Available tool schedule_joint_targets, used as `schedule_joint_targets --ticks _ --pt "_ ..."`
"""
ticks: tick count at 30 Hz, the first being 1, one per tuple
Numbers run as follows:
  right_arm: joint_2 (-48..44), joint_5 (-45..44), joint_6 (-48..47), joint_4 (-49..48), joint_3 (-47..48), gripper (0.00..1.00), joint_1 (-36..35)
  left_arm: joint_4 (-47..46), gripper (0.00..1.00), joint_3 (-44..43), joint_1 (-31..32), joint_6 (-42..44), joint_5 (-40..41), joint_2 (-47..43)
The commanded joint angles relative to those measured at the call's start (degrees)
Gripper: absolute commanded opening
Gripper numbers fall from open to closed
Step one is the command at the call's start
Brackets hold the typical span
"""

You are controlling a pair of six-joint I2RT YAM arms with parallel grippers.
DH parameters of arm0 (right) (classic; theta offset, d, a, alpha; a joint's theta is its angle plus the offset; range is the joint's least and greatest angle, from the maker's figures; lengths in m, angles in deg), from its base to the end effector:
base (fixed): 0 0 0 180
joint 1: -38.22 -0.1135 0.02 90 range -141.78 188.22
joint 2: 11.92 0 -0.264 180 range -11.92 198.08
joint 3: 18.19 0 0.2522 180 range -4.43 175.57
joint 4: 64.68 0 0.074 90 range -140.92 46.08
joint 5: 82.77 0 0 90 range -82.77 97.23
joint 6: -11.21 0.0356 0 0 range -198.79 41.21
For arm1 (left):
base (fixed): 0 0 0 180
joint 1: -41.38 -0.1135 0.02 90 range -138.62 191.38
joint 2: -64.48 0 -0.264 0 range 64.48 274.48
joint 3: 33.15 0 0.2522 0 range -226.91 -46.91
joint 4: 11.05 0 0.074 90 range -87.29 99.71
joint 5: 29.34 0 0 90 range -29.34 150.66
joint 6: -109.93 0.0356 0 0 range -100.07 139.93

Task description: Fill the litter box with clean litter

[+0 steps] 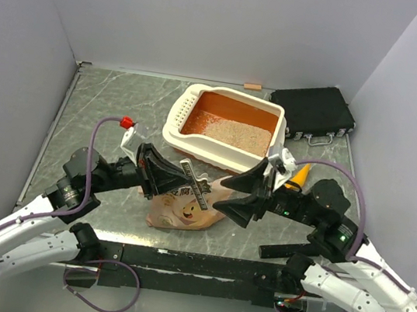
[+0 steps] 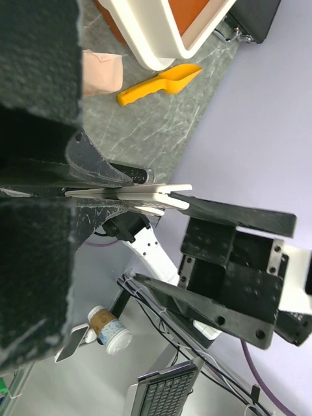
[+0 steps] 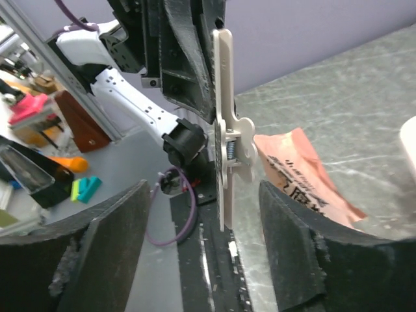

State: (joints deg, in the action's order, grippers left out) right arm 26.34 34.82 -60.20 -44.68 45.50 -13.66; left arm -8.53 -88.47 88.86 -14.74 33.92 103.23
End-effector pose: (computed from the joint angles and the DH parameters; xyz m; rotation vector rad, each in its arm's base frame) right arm 0.0769 0.1247 0.3953 -0.8635 1.3953 1.3227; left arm 0.0953 -0.1276 0.3764 0.6036 1.3989 -1.4880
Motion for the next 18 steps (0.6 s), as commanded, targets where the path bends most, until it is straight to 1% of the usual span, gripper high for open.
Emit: schedule_joint_targets --ticks 1,4,7,13,18 --pt "-2.0 -1.7 -5.7 3.9 4.7 0.76 -0.4 -1.3 0.01 -1.9 0.2 0.8 -1.5 -1.0" --pt "-0.8 -2.0 -7.3 4.2 5.4 0.78 -0.3 -1.3 0.02 -1.9 0.2 0.8 -2.7 -0.8" --pt "2.5 -1.0 -8.3 4.8 6.6 0.79 -0.2 -2.5 0.02 -1.7 0.1 0.4 -4.9 -0.7" --pt "5.7 2.0 -7.3 1.5 6.1 0.8 -0.2 -2.6 0.03 -2.3 0.2 0.4 -7.8 -0.5" --pt "6.2 3.4 -6.4 -0.6 5.6 0.81 -0.3 -2.9 0.03 -1.9 0.2 0.3 -8.4 -0.7"
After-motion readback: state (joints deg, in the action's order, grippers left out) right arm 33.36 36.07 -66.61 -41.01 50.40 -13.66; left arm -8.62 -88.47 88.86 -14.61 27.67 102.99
